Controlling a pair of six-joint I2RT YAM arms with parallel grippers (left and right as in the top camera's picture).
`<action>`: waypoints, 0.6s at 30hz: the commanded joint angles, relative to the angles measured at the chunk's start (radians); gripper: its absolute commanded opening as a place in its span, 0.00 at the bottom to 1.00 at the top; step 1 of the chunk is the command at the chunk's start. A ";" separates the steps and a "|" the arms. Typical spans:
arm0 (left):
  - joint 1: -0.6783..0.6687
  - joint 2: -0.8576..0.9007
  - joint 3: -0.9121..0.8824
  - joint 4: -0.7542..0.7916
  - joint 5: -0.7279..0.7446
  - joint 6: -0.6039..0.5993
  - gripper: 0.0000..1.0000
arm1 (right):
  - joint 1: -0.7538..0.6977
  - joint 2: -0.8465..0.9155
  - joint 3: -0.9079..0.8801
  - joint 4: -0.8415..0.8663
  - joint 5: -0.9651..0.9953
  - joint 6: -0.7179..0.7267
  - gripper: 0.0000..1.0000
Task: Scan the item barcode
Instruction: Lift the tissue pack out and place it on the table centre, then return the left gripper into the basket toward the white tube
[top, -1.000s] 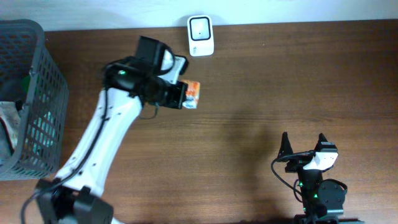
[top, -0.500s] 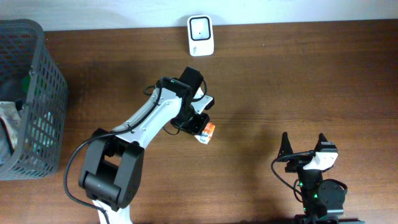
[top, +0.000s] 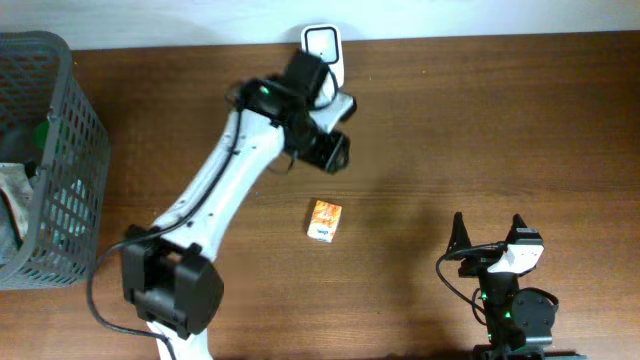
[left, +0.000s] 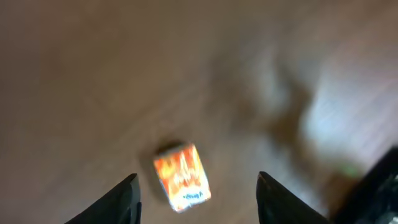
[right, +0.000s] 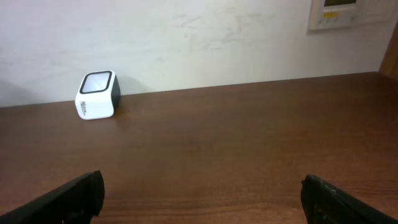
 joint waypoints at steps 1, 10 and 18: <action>0.067 -0.056 0.214 -0.066 -0.008 0.016 0.70 | 0.006 -0.007 -0.008 -0.003 -0.002 0.007 0.98; 0.458 -0.238 0.352 -0.071 -0.006 0.015 0.82 | 0.006 -0.007 -0.008 -0.003 -0.002 0.007 0.98; 0.762 -0.288 0.352 0.042 -0.003 -0.028 0.82 | 0.006 -0.007 -0.008 -0.003 -0.002 0.007 0.98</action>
